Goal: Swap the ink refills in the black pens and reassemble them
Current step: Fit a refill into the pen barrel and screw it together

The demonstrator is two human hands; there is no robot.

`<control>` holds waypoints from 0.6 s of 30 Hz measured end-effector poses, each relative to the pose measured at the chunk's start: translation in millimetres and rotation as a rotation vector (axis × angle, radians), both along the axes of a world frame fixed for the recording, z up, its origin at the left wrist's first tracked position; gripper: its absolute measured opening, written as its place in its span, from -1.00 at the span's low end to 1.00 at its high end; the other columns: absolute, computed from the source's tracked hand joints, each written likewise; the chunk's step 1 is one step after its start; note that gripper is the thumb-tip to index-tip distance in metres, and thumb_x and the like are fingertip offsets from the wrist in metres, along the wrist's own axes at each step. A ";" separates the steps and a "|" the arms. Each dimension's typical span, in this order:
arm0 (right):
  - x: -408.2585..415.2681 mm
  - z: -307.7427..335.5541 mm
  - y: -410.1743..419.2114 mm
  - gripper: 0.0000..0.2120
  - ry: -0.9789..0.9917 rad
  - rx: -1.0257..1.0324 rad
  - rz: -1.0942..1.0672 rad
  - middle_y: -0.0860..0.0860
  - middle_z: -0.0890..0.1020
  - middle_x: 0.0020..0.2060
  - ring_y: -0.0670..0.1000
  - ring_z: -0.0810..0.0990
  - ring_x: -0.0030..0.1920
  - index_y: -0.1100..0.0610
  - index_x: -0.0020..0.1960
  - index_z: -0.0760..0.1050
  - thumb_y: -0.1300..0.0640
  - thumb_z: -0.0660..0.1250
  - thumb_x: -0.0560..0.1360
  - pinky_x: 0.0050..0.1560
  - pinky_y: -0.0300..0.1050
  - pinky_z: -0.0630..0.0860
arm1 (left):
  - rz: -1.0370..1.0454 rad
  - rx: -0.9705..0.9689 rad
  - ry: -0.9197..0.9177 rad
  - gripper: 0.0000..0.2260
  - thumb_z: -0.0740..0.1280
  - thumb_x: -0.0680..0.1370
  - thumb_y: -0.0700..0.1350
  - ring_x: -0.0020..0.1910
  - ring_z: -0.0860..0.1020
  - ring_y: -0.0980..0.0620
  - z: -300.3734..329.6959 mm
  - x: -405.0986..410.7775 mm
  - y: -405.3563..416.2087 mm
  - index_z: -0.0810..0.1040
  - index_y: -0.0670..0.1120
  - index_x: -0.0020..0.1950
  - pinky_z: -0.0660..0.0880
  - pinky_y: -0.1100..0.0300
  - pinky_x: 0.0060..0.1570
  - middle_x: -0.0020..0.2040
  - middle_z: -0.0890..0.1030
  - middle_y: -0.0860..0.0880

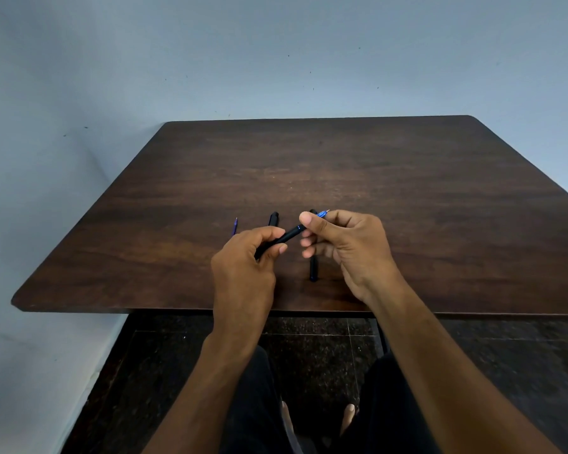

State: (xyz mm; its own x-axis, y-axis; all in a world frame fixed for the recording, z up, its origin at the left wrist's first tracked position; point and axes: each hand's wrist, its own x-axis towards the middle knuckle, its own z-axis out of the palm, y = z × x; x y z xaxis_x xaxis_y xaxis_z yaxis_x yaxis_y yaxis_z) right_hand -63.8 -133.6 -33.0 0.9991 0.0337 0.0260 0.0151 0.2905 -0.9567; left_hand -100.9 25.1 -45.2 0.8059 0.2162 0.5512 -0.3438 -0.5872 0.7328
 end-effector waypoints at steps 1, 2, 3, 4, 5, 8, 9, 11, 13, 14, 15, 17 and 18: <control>-1.0 0.9 -0.2 -0.79 0.009 0.028 0.016 0.20 0.71 -0.23 0.13 0.68 -0.25 0.29 -0.12 0.70 0.15 0.59 0.38 -0.24 -0.04 0.67 | 0.002 0.001 0.004 -0.77 0.52 0.46 -0.27 -0.03 0.62 0.23 0.2 0.0 0.8 0.70 -0.05 0.07 0.48 0.45 0.06 -0.05 0.65 0.17; -1.8 1.3 -0.6 -0.77 0.021 0.076 0.040 0.23 0.72 -0.17 0.13 0.68 -0.22 0.30 -0.06 0.70 0.17 0.58 0.36 -0.22 -0.04 0.67 | 0.005 0.003 0.009 -0.76 0.52 0.46 -0.27 -0.03 0.61 0.25 0.2 -0.1 1.8 0.70 -0.05 0.08 0.47 0.46 0.06 -0.05 0.64 0.18; -2.5 1.5 -1.2 -0.74 0.035 0.130 0.070 0.25 0.74 -0.09 0.11 0.69 -0.20 0.31 0.02 0.69 0.23 0.56 0.37 -0.18 -0.04 0.69 | 0.006 0.005 0.014 -0.76 0.52 0.46 -0.27 -0.03 0.61 0.26 0.1 -0.2 3.0 0.70 -0.05 0.09 0.47 0.46 0.06 -0.05 0.63 0.19; -2.8 1.3 -1.8 -0.73 0.044 0.170 0.096 0.26 0.74 -0.02 0.10 0.71 -0.19 0.34 0.09 0.67 0.30 0.52 0.40 -0.15 -0.04 0.69 | 0.006 0.006 0.019 -0.76 0.51 0.46 -0.27 -0.03 0.61 0.26 -0.1 -0.2 3.7 0.70 -0.05 0.10 0.47 0.46 0.06 -0.05 0.63 0.19; -3.1 0.8 -2.3 -0.74 0.044 0.184 0.111 0.27 0.74 0.00 0.09 0.72 -0.18 0.36 0.12 0.65 0.38 0.48 0.44 -0.13 -0.05 0.70 | 0.007 0.009 0.024 -0.75 0.51 0.47 -0.27 -0.03 0.61 0.26 -0.3 -0.2 4.0 0.70 -0.04 0.10 0.48 0.45 0.06 -0.05 0.63 0.19; -2.9 -1.6 -2.4 -0.81 0.020 0.154 0.095 0.26 0.75 -0.03 0.09 0.73 -0.18 0.35 0.07 0.67 0.42 0.45 0.46 -0.13 -0.09 0.68 | 0.015 0.011 0.033 -0.76 0.51 0.47 -0.26 -0.03 0.60 0.28 -0.7 -0.4 2.6 0.70 -0.04 0.10 0.48 0.47 0.06 -0.05 0.63 0.20; -2.7 -2.3 -1.6 -0.83 0.016 0.147 0.082 0.25 0.75 -0.06 0.08 0.72 -0.19 0.34 0.05 0.69 0.40 0.46 0.46 -0.14 -0.09 0.68 | 0.017 0.009 0.032 -0.76 0.51 0.47 -0.26 -0.04 0.59 0.30 -0.9 -0.1 2.2 0.70 -0.04 0.10 0.47 0.48 0.05 -0.05 0.62 0.20; -1.8 -3.8 0.1 -0.84 0.014 0.135 0.057 0.24 0.74 -0.14 0.08 0.72 -0.22 0.34 0.02 0.69 0.37 0.50 0.44 -0.17 -0.10 0.67 | 0.020 0.008 0.034 -0.76 0.51 0.47 -0.27 -0.06 0.58 0.35 -1.5 0.6 1.9 0.70 -0.05 0.10 0.43 0.53 0.04 -0.06 0.62 0.21; -0.9 -5.3 1.5 -0.83 0.015 0.119 0.036 0.23 0.73 -0.18 0.09 0.72 -0.23 0.34 0.02 0.69 0.36 0.51 0.43 -0.17 -0.10 0.67 | 0.025 0.013 0.035 -0.76 0.51 0.47 -0.27 -0.09 0.59 0.34 -2.1 0.8 1.8 0.70 -0.05 0.10 0.42 0.54 0.04 -0.06 0.62 0.21; -0.7 -5.8 1.9 -0.83 0.015 0.117 0.033 0.23 0.74 -0.17 0.09 0.72 -0.22 0.34 0.03 0.69 0.36 0.51 0.44 -0.17 -0.10 0.67 | 0.025 0.006 0.033 -0.76 0.51 0.47 -0.27 -0.08 0.60 0.31 -2.5 1.0 1.9 0.70 -0.06 0.10 0.43 0.53 0.05 -0.06 0.62 0.20; -0.7 -6.0 2.1 -0.83 0.016 0.125 0.037 0.24 0.74 -0.14 0.09 0.73 -0.21 0.35 0.04 0.68 0.36 0.50 0.45 -0.16 -0.09 0.68 | 0.022 -0.007 0.032 -0.76 0.51 0.47 -0.27 -0.06 0.61 0.29 -2.7 0.6 2.0 0.70 -0.05 0.10 0.45 0.50 0.06 -0.06 0.63 0.20; -1.2 -5.2 2.5 -0.83 0.015 0.157 0.067 0.25 0.75 -0.06 0.08 0.72 -0.19 0.35 0.09 0.67 0.38 0.45 0.49 -0.13 -0.08 0.68 | 0.007 -0.033 0.035 -0.75 0.51 0.47 -0.26 -0.03 0.61 0.31 -2.2 -0.5 1.2 0.70 -0.04 0.12 0.50 0.43 0.07 -0.05 0.64 0.20; -1.4 -4.8 2.9 -0.83 0.007 0.167 0.087 0.24 0.75 -0.04 0.06 0.71 -0.18 0.34 0.10 0.67 0.38 0.43 0.52 -0.12 -0.08 0.68 | -0.006 -0.040 0.039 -0.73 0.50 0.48 -0.26 -0.01 0.61 0.32 -1.7 -0.9 0.7 0.69 -0.04 0.14 0.50 0.42 0.07 -0.04 0.64 0.20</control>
